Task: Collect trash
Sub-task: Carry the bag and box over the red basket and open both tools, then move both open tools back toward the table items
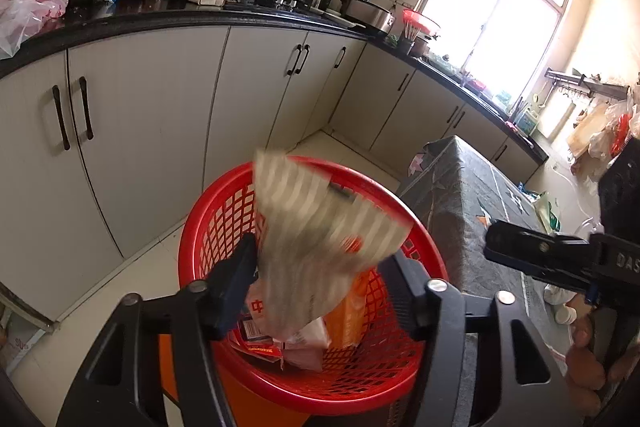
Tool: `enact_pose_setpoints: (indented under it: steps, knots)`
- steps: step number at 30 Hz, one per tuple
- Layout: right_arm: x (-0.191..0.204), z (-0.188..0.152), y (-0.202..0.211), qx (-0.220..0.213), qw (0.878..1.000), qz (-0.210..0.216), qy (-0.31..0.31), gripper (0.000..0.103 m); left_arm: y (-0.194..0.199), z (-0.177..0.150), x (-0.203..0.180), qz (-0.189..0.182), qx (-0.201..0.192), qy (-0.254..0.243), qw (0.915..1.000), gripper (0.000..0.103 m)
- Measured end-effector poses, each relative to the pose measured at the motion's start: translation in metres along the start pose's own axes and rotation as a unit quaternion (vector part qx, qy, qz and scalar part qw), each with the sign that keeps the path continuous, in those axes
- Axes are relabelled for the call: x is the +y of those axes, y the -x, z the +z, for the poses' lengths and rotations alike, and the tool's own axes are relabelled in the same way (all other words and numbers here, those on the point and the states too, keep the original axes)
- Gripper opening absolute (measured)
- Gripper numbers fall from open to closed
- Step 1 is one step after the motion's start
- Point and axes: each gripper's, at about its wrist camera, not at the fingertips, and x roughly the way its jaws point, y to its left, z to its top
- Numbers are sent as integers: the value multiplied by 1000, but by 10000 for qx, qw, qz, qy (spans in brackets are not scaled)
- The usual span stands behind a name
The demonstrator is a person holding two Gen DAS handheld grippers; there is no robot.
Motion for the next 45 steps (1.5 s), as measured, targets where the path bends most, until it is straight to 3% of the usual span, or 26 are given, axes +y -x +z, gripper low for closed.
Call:
enact_pose_setpoints:
  steps: [15,24,37,45]
  knots:
    - [-22,-38,68,-332,9992,-213,-3,55,16,-13,-50,-316,-48,-336,9989,62]
    - [-61,-72,107,-518,9933,-1029,-128,55,4,-47,-107,-608,333,-814,9943,64]
    - [-116,-107,164,-885,9813,-1641,-486,56,-15,-94,-198,-816,794,-1716,9786,64]
    - [-141,-124,203,-1132,9687,-2134,-573,60,-22,-107,-239,-941,886,-1952,9722,66]
